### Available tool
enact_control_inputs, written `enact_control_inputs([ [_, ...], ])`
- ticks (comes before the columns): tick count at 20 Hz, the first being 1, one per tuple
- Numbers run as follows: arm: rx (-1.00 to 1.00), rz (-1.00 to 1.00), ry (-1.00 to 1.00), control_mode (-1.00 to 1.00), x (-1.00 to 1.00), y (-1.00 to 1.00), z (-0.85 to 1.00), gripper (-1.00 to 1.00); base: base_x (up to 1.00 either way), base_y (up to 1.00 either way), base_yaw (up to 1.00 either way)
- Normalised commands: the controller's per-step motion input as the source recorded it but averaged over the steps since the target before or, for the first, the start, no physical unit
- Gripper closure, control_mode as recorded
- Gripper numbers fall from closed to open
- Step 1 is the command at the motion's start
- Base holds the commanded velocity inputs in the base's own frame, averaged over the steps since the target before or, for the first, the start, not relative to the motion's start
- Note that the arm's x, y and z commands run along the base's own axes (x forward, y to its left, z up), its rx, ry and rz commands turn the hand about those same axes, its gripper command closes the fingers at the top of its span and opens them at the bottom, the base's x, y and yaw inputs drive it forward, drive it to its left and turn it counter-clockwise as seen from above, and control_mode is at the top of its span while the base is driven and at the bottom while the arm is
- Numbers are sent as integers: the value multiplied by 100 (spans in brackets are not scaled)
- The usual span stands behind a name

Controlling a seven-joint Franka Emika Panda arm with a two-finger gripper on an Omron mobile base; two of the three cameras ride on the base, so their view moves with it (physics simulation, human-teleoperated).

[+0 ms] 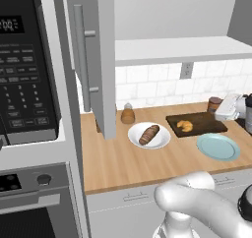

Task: From the different types of pastries on the counter, select a croissant and place it on the cutting board. Then retrieve a jar of jam from the cabinet and place it alongside the croissant on the cutting board.

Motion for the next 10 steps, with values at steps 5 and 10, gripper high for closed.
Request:
enact_control_inputs([
  [5,0,22,0,-100,50,-56,-28,100,0,0,0],
  [10,0,23,0,-100,40,-30,-41,100,0,0,0],
])
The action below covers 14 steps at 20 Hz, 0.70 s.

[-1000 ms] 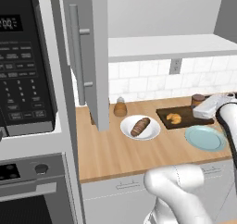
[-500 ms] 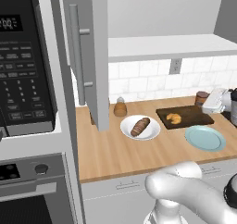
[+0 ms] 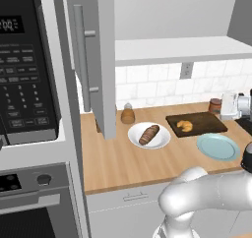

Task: From the different types of pastries on the counter, select a croissant and place it on the cutting board. Then retrieve a jar of jam from the cabinet and place it alongside the croissant on the cutting board.

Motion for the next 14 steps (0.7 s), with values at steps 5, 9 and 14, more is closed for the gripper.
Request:
enact_control_inputs([
  [5,0,22,0,-100,31,-5,-43,100,0,0,0],
  [9,0,20,0,-100,19,-6,-34,100,0,0,0],
  [14,0,13,0,-100,12,-3,-19,100,0,0,0],
])
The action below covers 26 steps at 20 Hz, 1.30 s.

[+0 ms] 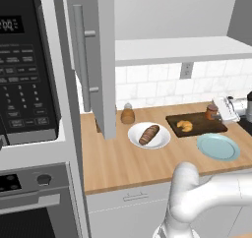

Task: From the different types of pastries on the counter, select a croissant and place it on the cutting board. Then retrieve a jar of jam from the cabinet and place it alongside the croissant on the cutting board.

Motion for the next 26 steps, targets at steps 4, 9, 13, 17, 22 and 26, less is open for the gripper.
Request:
enact_control_inputs([
  [4,0,0,0,-100,0,0,0,100,0,0,0],
  [9,-1,0,3,-100,12,3,-27,100,0,0,0],
  [13,-4,0,2,-100,24,12,-34,100,0,0,0],
  [17,0,0,0,-100,24,0,-16,100,0,0,0],
  [22,0,1,0,-100,41,0,-32,100,0,0,0],
  [26,0,3,0,-100,52,-1,-32,100,0,0,0],
])
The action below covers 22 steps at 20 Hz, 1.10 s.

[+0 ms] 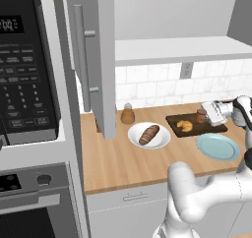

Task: From the different types of pastries on the counter, select a croissant and place it on the cutting board. Then retrieve a jar of jam from the cabinet and place it alongside the croissant on the cutting board.

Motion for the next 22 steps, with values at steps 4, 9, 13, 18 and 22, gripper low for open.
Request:
enact_control_inputs([
  [4,0,3,0,-100,48,-16,-23,100,0,0,0],
  [9,0,5,0,-100,36,-44,-21,100,0,0,0],
  [13,0,5,0,-100,31,-33,-15,100,0,0,0],
  [18,0,5,0,-100,37,-24,-16,100,0,0,0],
  [22,0,5,0,-100,16,-21,-26,100,0,0,0],
])
